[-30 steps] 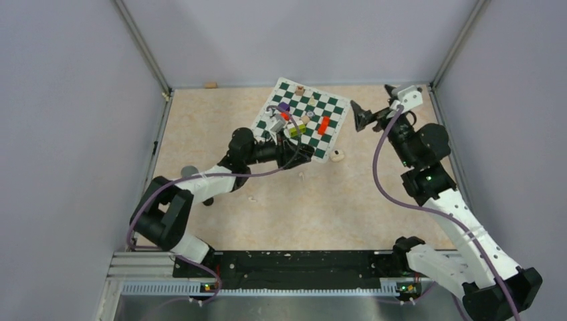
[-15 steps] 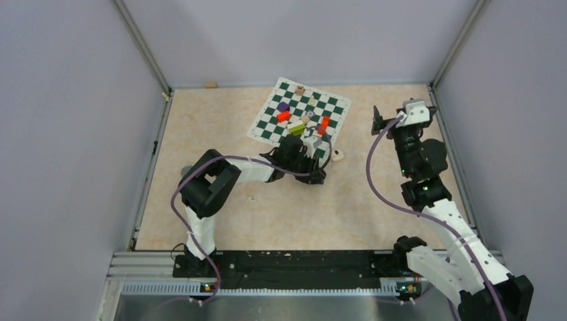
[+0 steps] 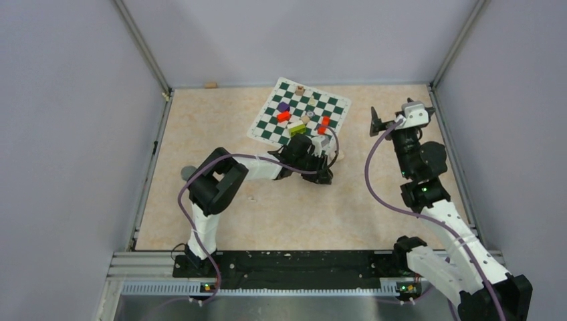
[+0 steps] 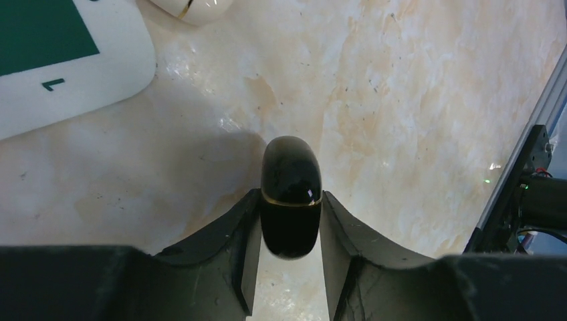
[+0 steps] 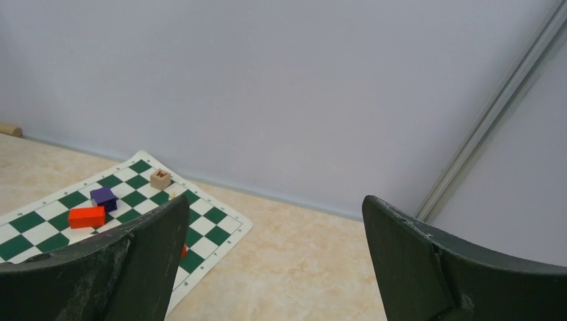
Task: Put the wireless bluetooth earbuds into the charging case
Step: Place the charging case at the center of the board.
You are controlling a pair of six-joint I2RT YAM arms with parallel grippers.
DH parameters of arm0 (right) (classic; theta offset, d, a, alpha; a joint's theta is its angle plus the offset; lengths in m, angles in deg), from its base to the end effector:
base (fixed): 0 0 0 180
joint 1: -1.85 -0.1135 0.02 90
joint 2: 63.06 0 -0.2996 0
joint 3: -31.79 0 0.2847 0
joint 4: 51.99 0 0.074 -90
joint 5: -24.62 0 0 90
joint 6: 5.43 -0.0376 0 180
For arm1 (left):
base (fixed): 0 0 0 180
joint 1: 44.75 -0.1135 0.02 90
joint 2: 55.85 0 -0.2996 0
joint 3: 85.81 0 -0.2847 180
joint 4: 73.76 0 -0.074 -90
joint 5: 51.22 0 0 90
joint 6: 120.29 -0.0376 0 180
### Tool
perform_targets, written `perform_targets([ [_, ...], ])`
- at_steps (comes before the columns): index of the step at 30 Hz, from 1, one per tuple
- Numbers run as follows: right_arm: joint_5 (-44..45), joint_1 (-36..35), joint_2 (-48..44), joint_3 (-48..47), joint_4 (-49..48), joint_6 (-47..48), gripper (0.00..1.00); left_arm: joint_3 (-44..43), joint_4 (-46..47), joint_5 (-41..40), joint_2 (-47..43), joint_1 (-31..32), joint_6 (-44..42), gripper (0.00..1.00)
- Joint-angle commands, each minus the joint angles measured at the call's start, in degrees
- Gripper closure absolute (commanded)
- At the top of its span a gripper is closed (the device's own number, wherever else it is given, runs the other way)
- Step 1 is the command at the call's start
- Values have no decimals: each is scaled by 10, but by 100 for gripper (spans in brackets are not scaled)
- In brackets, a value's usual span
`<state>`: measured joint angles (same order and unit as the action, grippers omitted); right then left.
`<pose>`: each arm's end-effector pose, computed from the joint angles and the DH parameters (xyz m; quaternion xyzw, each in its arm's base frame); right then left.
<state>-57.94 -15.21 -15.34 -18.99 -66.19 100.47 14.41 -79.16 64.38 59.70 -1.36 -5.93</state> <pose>0.2012 0.0567 0.3834 -0.1178 0.5823 -0.0303 0.8039 0.3242 -0.3288 0.1463 0.2371 0.8606 -0.3922 0.2222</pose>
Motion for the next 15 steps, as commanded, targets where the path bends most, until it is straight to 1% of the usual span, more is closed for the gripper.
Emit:
perform_targets([
  [1,-9,5,-6,4,-27,-5,1,-8,-32,-6,14,7,5,49],
  [3,-10,6,-6,4,-27,-6,1,-9,-32,-5,13,7,3,34],
  [4,-10,5,-6,4,-27,-6,1,-9,-32,-3,13,8,2,24],
  [5,-10,6,-6,5,-27,-6,1,-10,-32,-1,11,9,1,18],
  [8,-10,6,-5,4,-28,-6,1,-11,-34,2,5,11,-5,10],
  [9,-10,6,-4,5,-28,-7,1,-12,-34,2,2,12,-7,3],
  [15,2,5,6,6,-28,-17,1,-12,-42,-8,-20,12,-27,1],
])
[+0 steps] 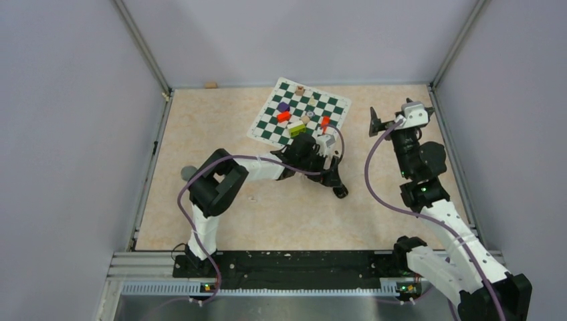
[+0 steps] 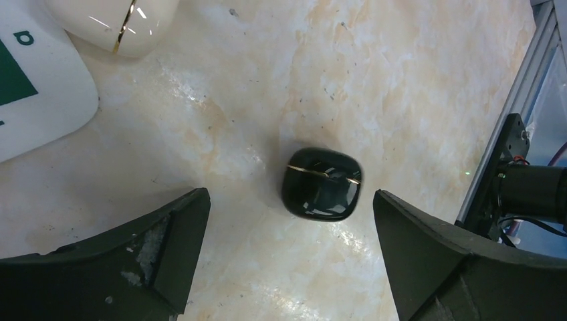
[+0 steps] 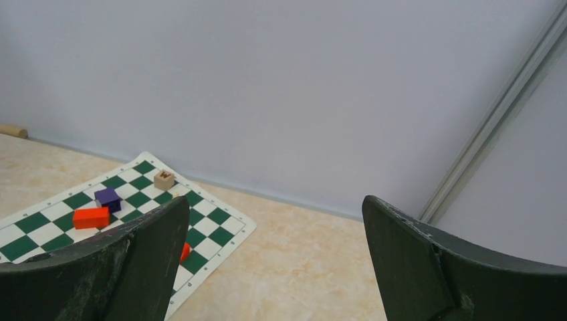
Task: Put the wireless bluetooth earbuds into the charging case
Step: Place the charging case at the center of the board, then pick up the charging case at the center of the board.
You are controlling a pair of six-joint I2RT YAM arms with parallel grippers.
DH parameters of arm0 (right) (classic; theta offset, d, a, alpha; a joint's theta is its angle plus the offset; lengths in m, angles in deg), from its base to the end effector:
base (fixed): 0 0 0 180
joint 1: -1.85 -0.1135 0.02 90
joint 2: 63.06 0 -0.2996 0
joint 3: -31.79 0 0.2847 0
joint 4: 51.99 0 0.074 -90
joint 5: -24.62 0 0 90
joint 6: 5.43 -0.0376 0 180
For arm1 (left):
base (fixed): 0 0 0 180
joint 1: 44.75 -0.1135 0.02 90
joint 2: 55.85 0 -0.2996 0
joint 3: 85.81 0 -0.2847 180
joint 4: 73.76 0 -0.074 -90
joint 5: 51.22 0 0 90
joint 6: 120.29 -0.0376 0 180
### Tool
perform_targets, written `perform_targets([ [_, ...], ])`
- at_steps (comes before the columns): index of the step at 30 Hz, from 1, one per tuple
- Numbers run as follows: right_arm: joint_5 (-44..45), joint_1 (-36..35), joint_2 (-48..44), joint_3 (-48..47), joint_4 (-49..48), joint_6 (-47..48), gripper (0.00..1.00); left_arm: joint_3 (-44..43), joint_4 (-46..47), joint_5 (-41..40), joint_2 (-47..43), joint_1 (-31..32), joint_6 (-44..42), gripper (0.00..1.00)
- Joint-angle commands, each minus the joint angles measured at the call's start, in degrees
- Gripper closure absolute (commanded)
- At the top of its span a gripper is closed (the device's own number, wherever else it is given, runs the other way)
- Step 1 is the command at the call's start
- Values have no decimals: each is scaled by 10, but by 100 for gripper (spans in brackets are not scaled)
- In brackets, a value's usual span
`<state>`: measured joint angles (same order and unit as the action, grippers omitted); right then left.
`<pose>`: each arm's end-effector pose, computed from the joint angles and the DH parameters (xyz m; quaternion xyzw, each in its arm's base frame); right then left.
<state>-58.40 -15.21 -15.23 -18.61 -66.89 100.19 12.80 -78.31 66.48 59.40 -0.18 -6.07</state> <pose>0.2016 0.0571 0.3817 -0.1190 0.5804 -0.0259 0.8052 0.3213 -0.3411 0.1592 0.2570 0.8420 -0.4165 0.2269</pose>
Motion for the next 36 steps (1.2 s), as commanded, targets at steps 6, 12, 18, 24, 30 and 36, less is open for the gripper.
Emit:
perform_targets([
  [6,4,9,24,0,-19,-22,1,2,-70,-39,-68,-4,-63,1],
  [12,-43,11,125,-60,78,-40,4,18,-69,-2,-165,-66,-107,1],
  [18,-166,11,318,-216,320,-22,8,37,-57,72,-276,-209,-159,1],
  [24,-183,11,438,-275,385,-51,7,22,-176,69,-363,-269,-313,1],
  [30,-211,11,497,-295,435,-72,7,74,-131,80,-405,-272,-285,1],
  [36,-223,11,512,-278,418,-72,7,101,-81,111,-386,-271,-212,1],
])
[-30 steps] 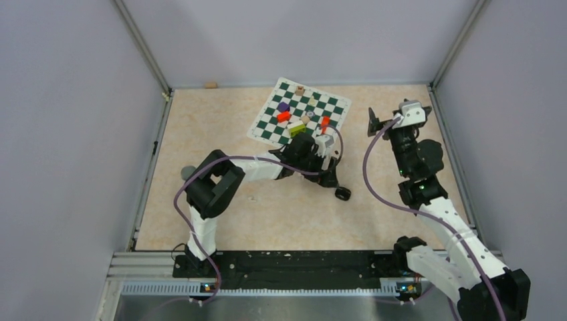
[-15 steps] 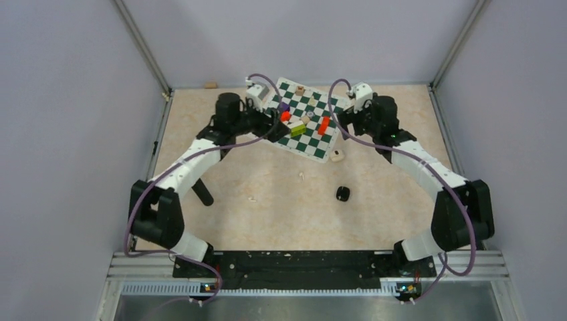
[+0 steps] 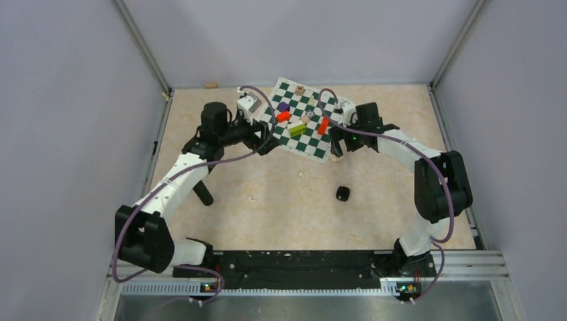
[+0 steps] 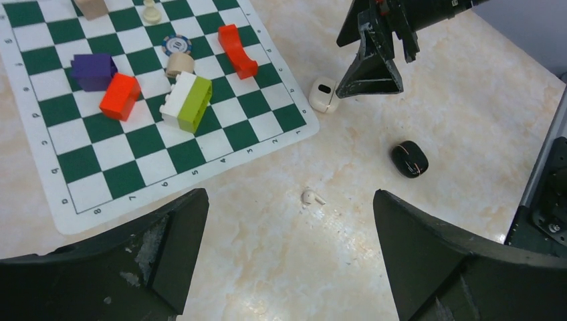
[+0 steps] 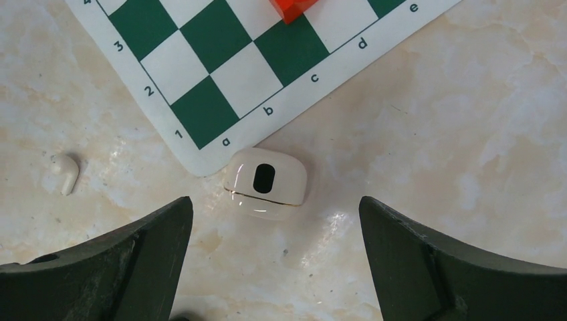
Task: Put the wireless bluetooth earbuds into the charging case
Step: Pick up the charging case at the center of the board.
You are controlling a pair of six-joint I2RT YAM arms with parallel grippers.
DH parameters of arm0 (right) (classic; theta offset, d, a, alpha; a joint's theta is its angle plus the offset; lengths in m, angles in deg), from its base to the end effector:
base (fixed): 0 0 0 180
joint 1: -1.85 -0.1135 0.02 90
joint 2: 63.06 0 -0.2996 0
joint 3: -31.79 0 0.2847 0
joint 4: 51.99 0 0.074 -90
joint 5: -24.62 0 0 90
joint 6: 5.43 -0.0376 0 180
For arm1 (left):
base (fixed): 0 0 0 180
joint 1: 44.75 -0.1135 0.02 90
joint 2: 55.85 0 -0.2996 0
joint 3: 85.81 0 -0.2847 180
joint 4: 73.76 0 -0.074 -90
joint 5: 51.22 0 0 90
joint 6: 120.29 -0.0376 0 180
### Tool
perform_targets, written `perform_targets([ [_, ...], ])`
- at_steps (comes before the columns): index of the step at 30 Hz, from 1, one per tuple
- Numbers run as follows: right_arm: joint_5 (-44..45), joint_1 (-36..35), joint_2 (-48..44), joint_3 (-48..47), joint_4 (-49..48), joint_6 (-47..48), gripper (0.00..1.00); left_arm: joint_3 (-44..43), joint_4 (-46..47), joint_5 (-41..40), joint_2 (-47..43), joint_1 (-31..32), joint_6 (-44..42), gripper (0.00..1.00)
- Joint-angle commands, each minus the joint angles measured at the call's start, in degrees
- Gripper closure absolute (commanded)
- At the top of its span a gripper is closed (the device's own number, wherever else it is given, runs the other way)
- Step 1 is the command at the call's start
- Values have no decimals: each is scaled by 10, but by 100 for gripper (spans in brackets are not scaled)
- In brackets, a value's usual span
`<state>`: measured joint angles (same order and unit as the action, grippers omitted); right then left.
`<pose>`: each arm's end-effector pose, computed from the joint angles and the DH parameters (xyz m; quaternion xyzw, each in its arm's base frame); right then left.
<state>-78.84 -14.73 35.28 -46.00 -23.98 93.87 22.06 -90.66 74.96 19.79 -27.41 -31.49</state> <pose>0.3840 0.1234 0.2271 -0.2484 0.8960 0.1317 0.3437 0.3062 -0.1188 0.3499 0.3006 0.7419 -0.3286 0.5013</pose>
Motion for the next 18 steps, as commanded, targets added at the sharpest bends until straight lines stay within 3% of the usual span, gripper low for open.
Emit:
perform_targets([
  [1,-17,6,12,-5,-13,-9,7,9,59,24,11,1,49,1],
  [6,-9,0,42,-10,-14,-16,1,35,103,7,7,1,79,1],
  [18,61,-52,81,-20,-15,18,5,62,146,-10,13,1,108,1],
])
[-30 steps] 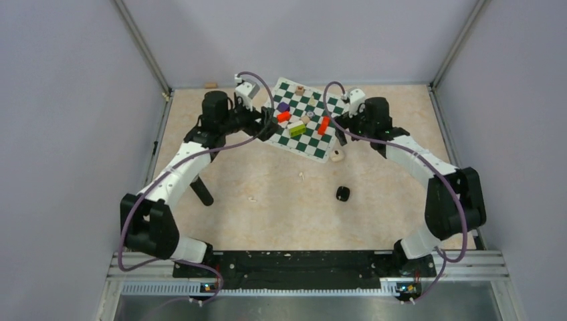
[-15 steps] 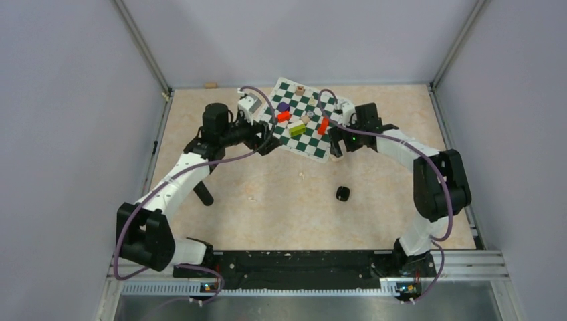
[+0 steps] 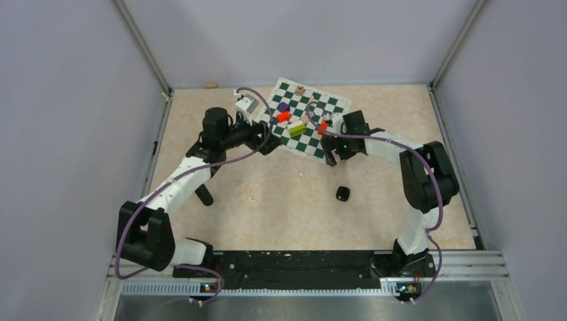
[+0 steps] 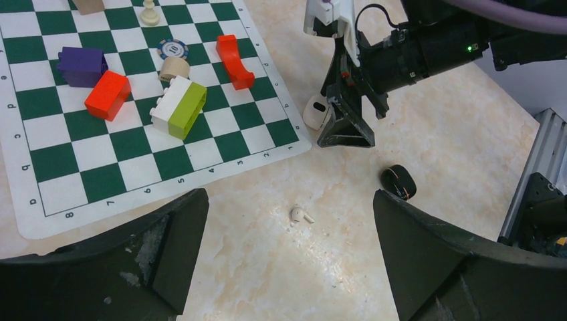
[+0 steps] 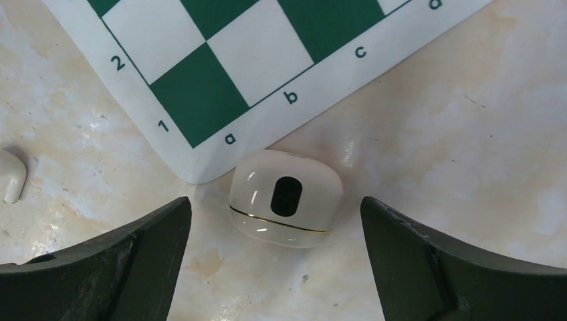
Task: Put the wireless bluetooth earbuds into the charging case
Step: Pick up the charging case at the center of the board.
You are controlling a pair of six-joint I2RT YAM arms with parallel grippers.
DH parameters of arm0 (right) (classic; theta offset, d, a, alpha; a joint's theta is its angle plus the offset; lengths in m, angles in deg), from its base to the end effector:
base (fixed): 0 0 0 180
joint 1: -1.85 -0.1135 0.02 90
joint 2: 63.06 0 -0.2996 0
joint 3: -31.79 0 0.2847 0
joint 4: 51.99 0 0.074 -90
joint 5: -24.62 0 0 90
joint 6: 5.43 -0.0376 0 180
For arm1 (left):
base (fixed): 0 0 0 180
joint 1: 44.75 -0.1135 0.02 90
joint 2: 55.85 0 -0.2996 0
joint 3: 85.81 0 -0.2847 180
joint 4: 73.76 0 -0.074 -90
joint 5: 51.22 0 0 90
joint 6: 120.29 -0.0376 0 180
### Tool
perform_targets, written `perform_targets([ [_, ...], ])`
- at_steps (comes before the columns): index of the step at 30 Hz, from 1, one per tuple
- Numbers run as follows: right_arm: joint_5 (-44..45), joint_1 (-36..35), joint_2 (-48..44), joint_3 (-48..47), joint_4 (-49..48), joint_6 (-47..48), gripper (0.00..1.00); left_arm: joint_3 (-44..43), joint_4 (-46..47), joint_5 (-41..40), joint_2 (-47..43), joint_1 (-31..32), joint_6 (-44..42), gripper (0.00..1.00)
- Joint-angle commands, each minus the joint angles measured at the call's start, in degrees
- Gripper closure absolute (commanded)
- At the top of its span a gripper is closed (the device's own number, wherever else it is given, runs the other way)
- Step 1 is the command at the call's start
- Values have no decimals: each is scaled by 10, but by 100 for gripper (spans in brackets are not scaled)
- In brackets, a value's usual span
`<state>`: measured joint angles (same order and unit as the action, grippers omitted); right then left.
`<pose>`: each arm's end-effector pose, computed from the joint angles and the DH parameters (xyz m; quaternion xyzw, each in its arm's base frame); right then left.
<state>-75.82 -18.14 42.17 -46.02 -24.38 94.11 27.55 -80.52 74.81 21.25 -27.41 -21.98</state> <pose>0.3877 0.1483 0.1805 -0.2685 0.9115 0.1137 0.2901 0.3111 -0.1203 0.3229 0.2432 0.7487 -0.3680 0.4949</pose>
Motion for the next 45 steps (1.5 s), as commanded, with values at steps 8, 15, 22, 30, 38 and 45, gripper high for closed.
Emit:
perform_targets([
  [8,60,-22,18,-25,-8,24,28,13,53,-2,-6,1,23,1],
  [15,39,-22,-20,-24,-8,48,71,17,59,3,2,1,34,1],
  [22,-110,-23,-177,32,-43,129,72,9,64,34,31,1,69,1],
  [30,-201,-73,-357,144,-101,255,74,2,74,110,70,21,98,1],
  [38,-137,-181,-382,180,-84,382,78,-17,54,185,84,63,91,1],
  [45,-118,-206,-386,188,-101,386,81,-33,24,229,115,86,69,8],
])
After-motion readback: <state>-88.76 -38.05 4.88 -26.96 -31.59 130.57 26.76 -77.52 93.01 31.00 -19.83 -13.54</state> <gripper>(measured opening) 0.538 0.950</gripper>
